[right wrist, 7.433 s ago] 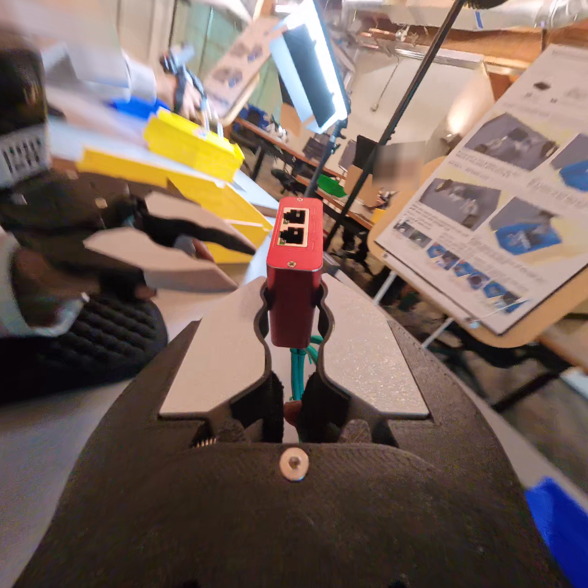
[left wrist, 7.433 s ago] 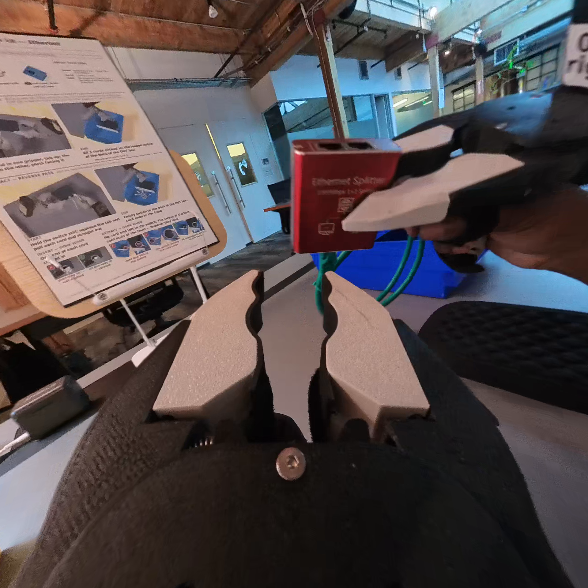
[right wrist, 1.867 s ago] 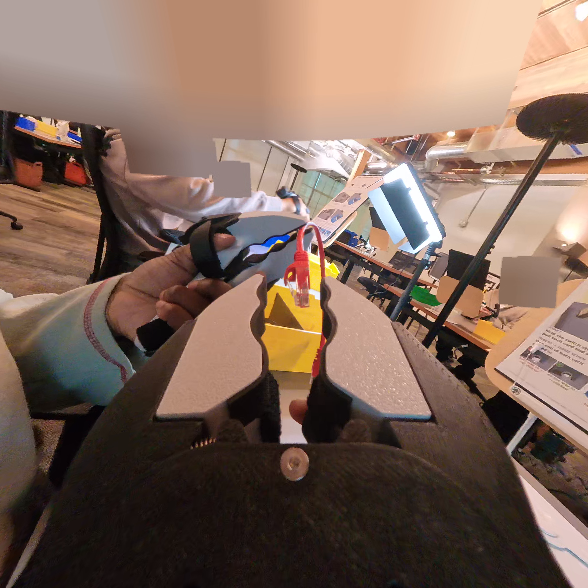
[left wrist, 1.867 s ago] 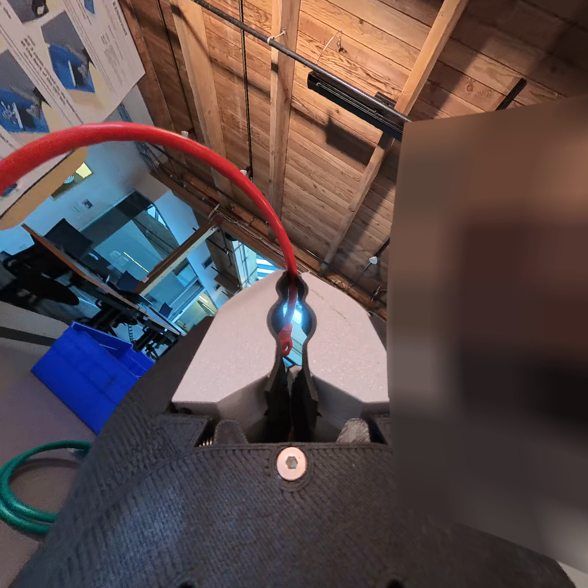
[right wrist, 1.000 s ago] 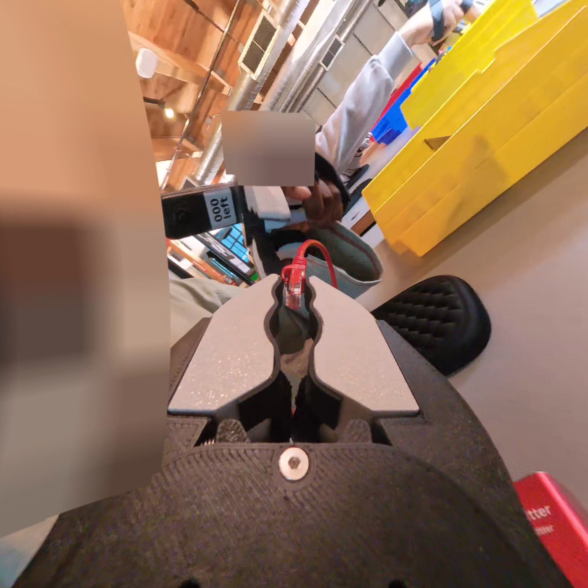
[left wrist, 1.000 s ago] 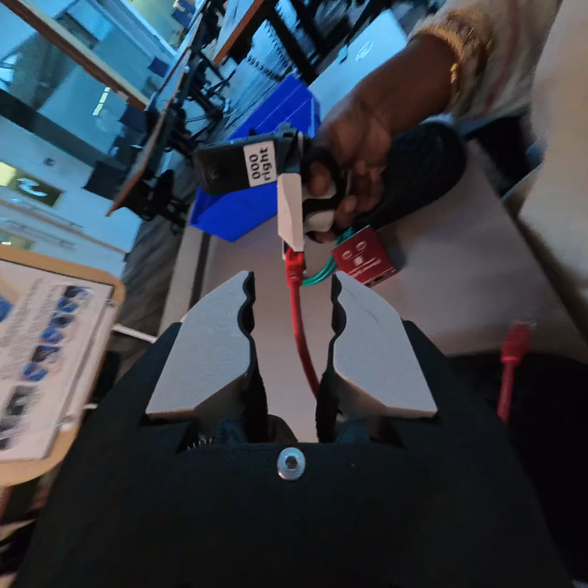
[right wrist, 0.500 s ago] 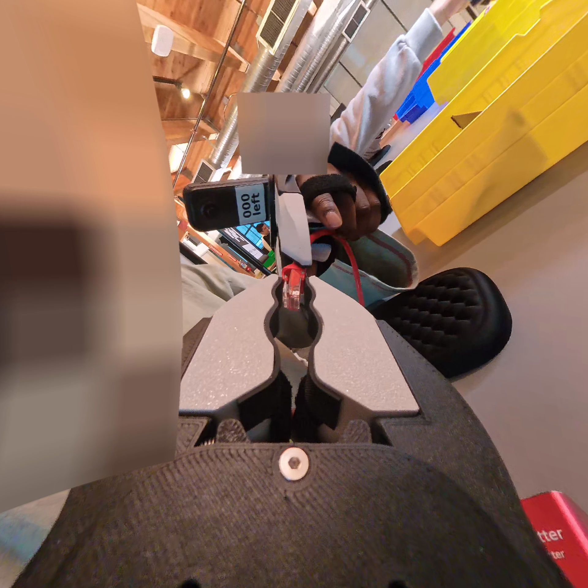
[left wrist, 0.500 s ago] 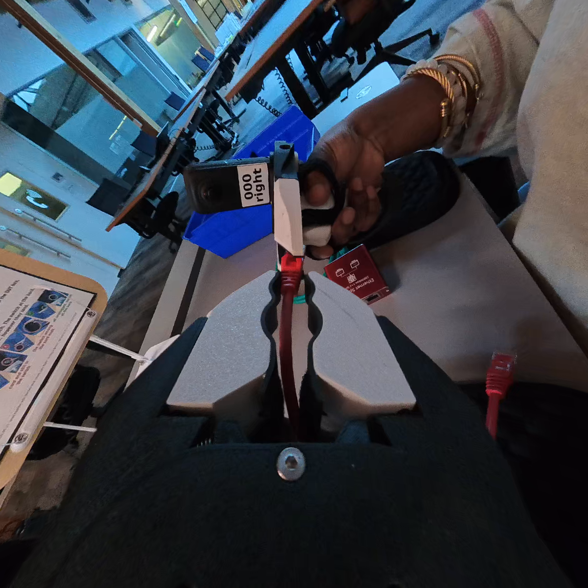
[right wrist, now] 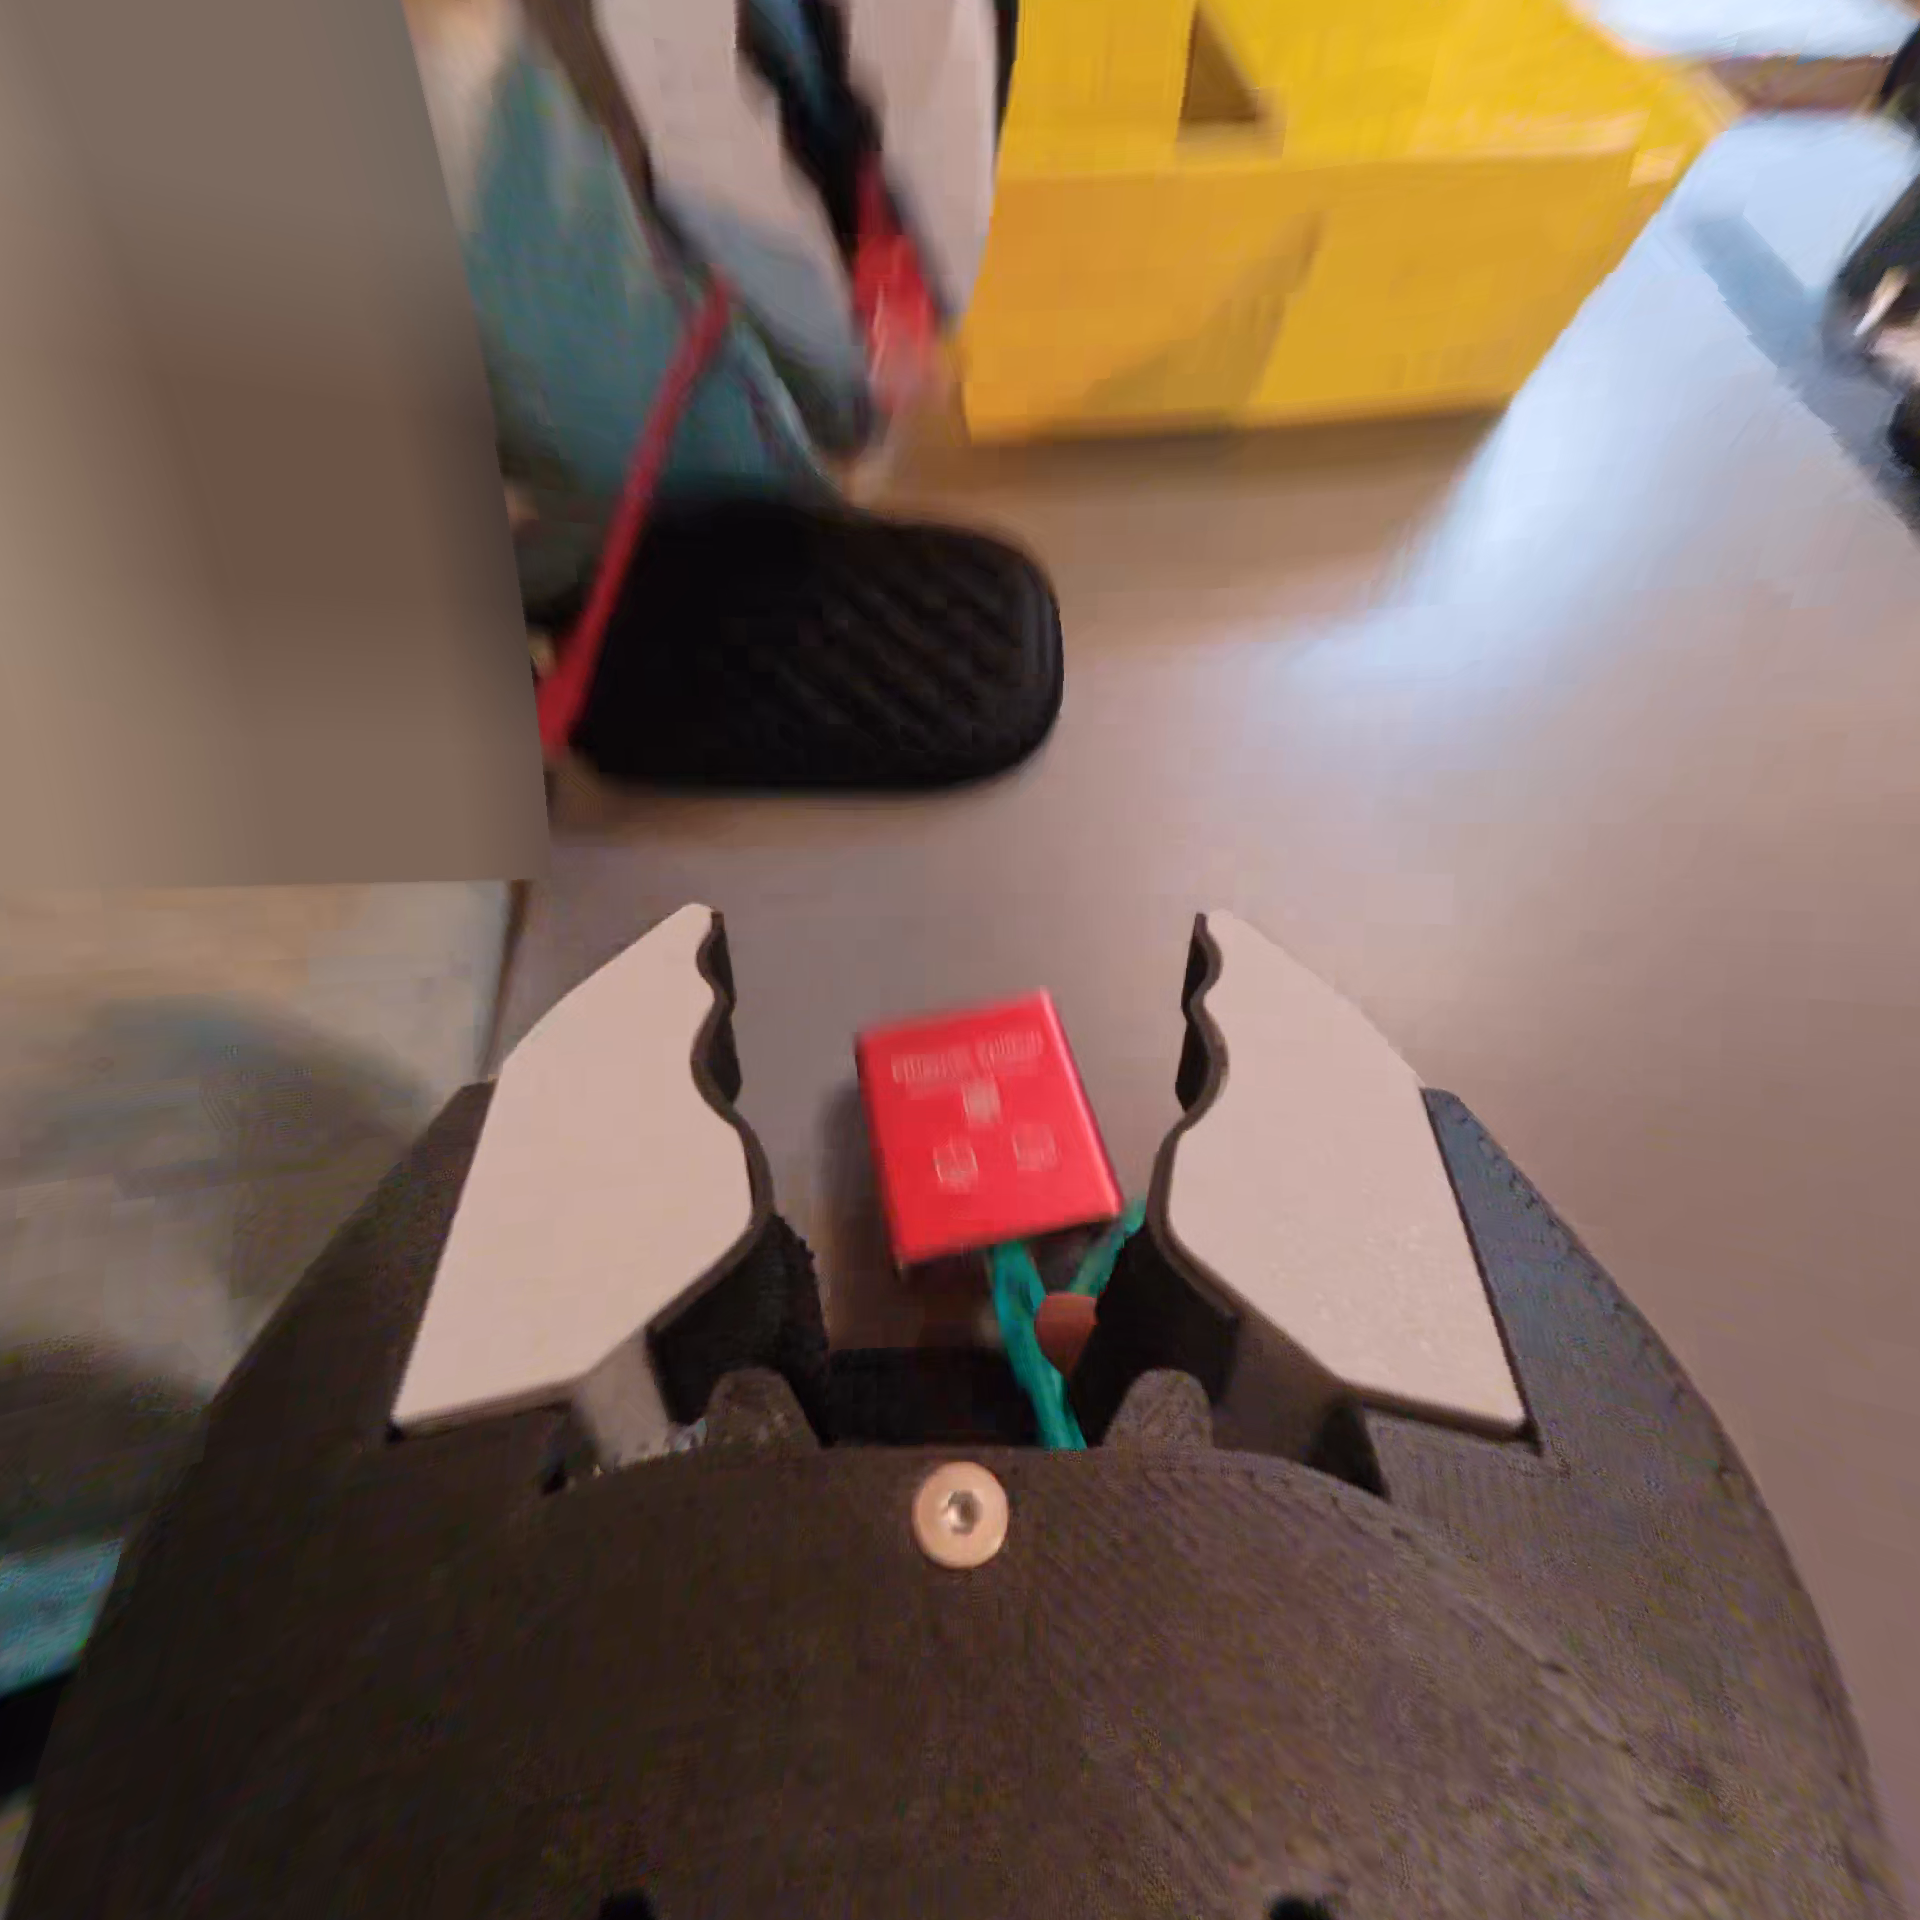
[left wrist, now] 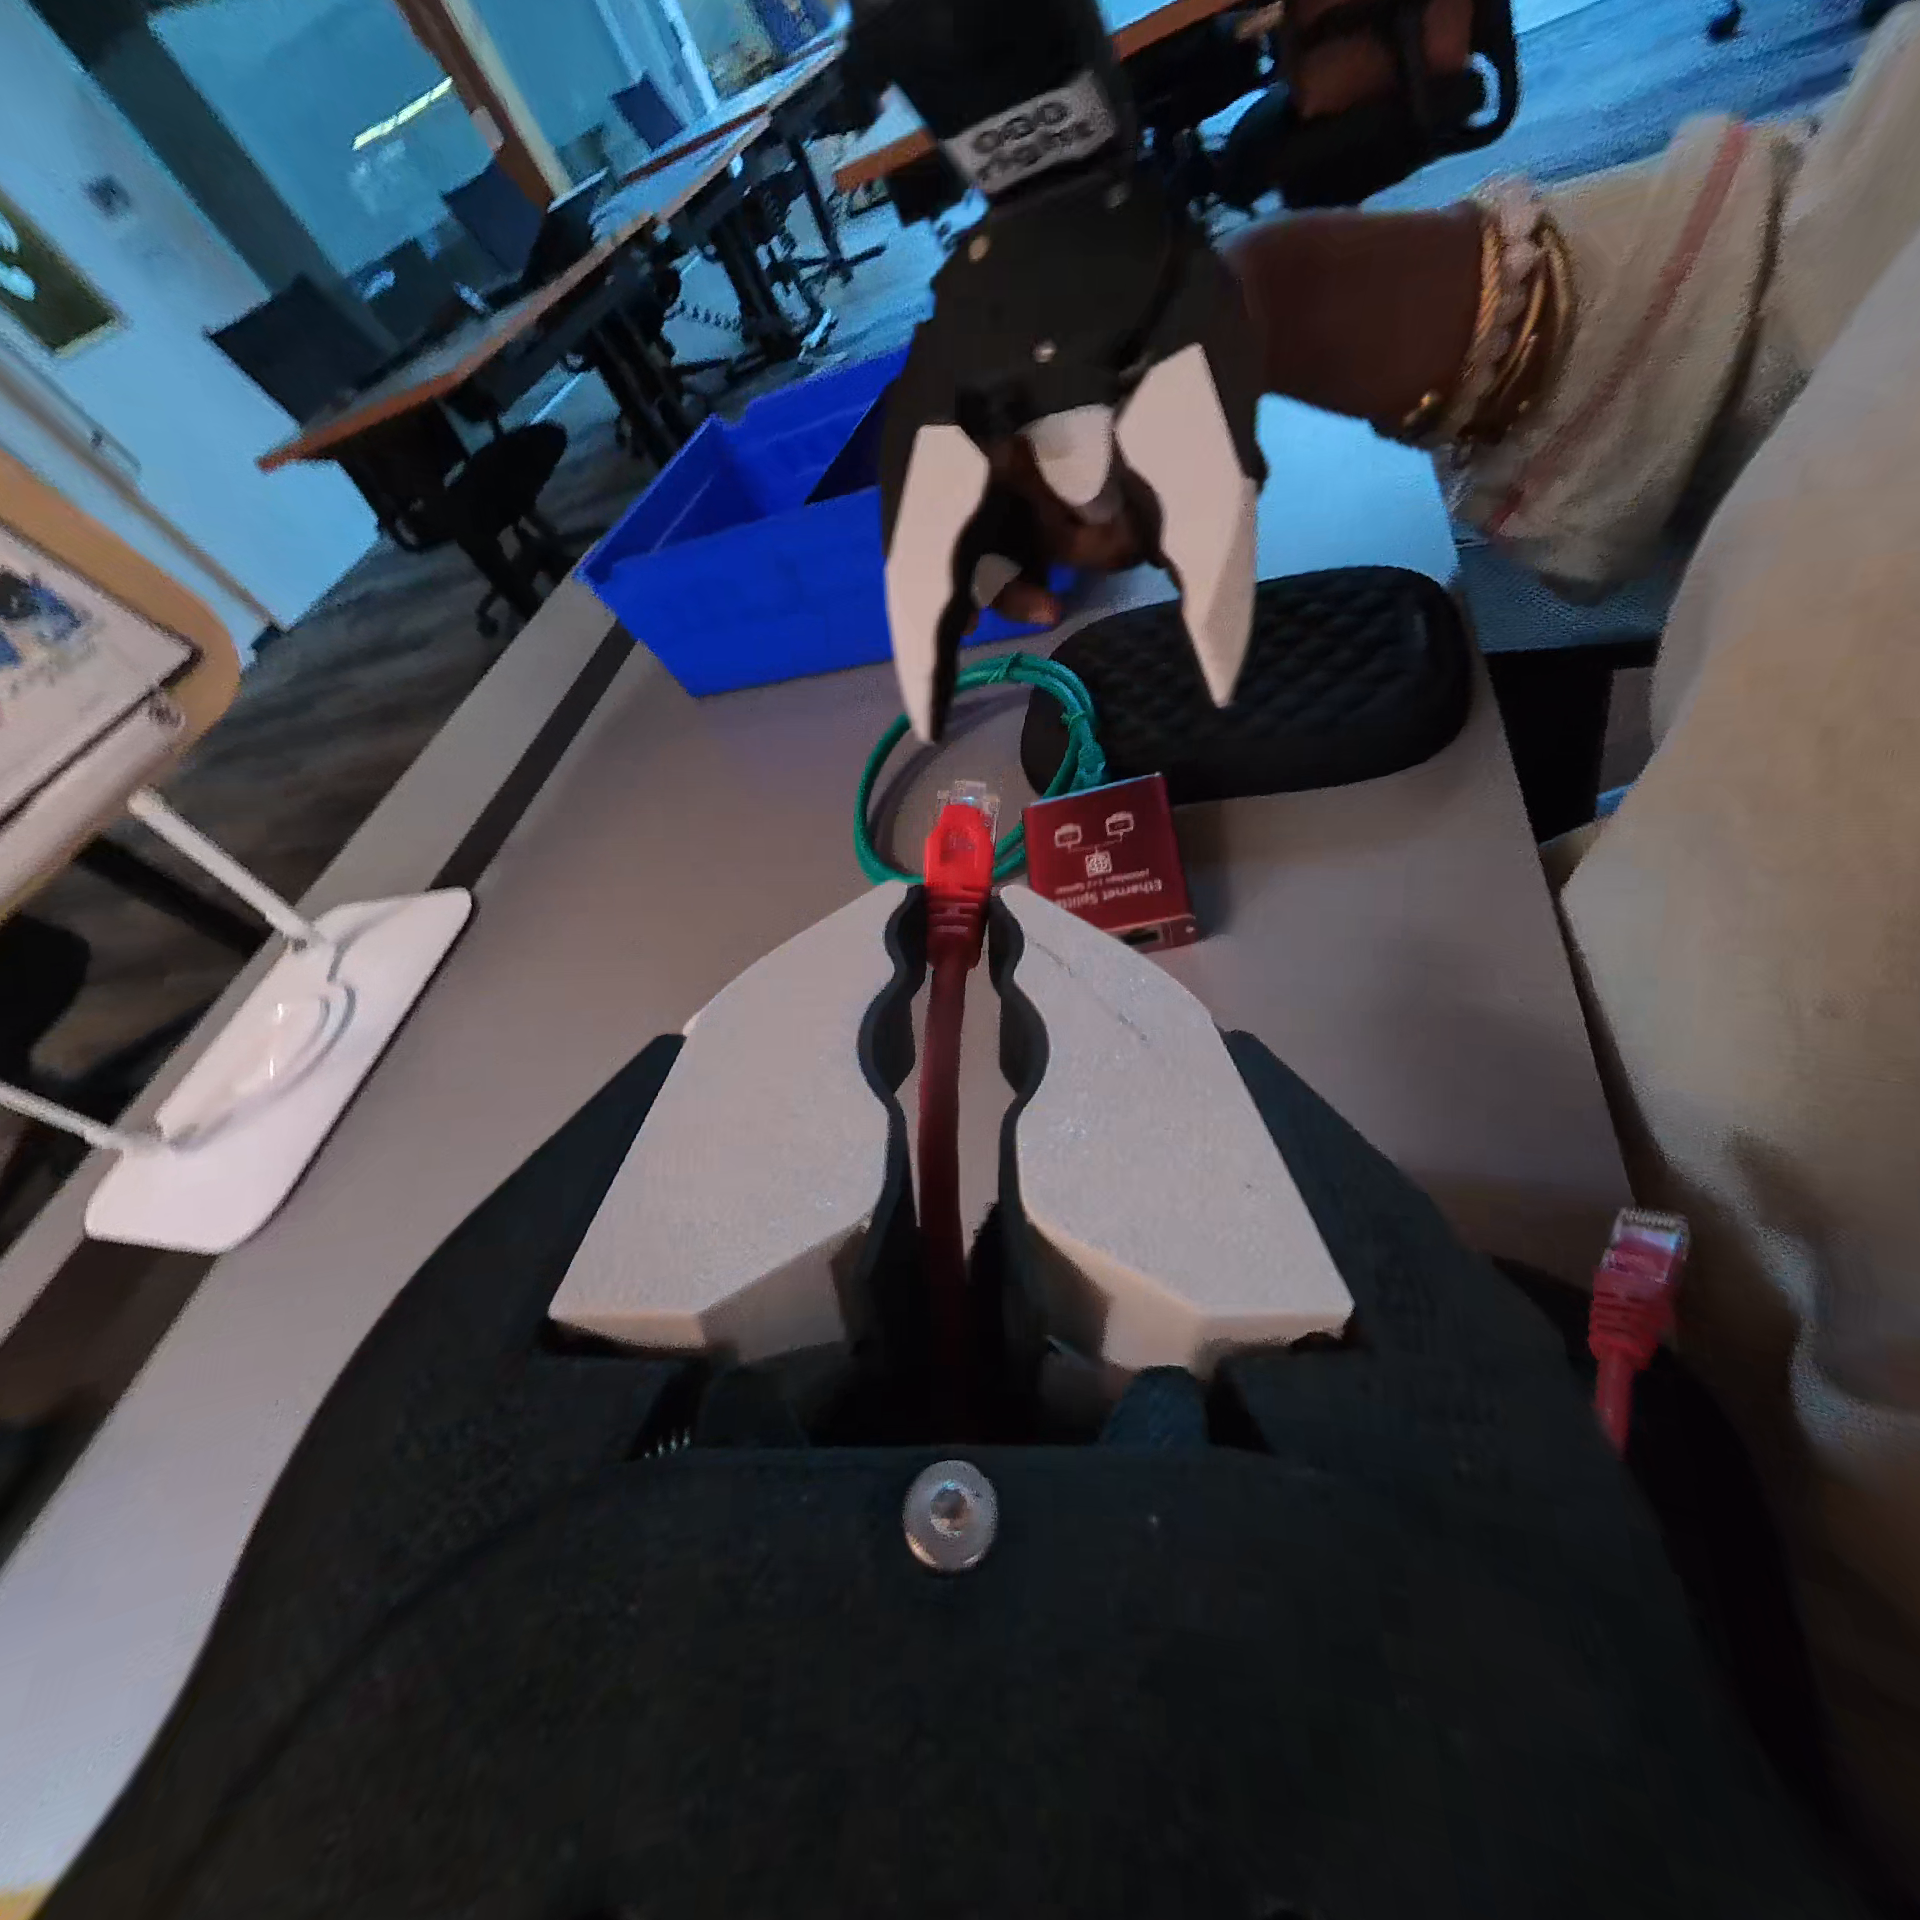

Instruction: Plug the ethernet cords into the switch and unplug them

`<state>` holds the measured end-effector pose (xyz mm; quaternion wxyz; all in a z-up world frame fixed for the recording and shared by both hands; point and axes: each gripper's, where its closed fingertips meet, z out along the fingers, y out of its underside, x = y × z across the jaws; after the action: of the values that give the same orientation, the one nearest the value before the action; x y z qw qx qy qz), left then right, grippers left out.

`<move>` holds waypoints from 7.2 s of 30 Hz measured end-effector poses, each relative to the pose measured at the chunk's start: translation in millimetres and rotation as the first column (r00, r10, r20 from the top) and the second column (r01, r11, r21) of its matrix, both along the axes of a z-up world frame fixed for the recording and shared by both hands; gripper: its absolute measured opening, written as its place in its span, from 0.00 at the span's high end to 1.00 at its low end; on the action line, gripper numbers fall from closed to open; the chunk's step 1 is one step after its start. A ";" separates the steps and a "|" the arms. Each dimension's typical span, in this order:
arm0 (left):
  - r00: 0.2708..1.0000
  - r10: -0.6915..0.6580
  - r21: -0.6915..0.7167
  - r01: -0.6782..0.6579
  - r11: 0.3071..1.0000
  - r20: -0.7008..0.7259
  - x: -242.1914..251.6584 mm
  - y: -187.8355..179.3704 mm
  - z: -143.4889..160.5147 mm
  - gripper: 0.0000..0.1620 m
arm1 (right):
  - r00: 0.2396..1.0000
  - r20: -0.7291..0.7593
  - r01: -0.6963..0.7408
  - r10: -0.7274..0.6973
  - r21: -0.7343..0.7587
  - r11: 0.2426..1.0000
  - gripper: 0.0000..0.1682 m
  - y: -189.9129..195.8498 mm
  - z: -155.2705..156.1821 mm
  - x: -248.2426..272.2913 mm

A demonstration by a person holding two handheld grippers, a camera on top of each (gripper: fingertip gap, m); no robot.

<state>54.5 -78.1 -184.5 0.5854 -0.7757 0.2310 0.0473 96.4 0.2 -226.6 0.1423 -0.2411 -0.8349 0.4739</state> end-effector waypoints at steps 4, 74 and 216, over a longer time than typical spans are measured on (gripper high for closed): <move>0.995 0.053 -0.064 -0.047 0.997 0.082 -3.8 -2.9 -15.0 0.93 | 0.990 0.133 -0.082 0.036 0.359 0.930 0.50 25.7 -55.5 14.1; 0.999 -0.036 -0.295 0.041 0.955 0.022 33.8 49.5 -73.5 0.93 | 0.997 -0.043 -0.044 0.060 0.316 0.948 0.59 2.8 -54.8 -6.5; 0.852 -0.185 -0.082 0.256 0.963 0.489 29.1 31.8 40.8 0.83 | 0.846 -0.516 -0.126 0.134 0.051 0.991 0.93 -36.1 91.7 2.3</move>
<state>83.6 -46.3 -143.7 0.5680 -0.7718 0.1704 -0.2295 98.7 -35.9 -134.9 0.3312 -0.0464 -0.7836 0.5235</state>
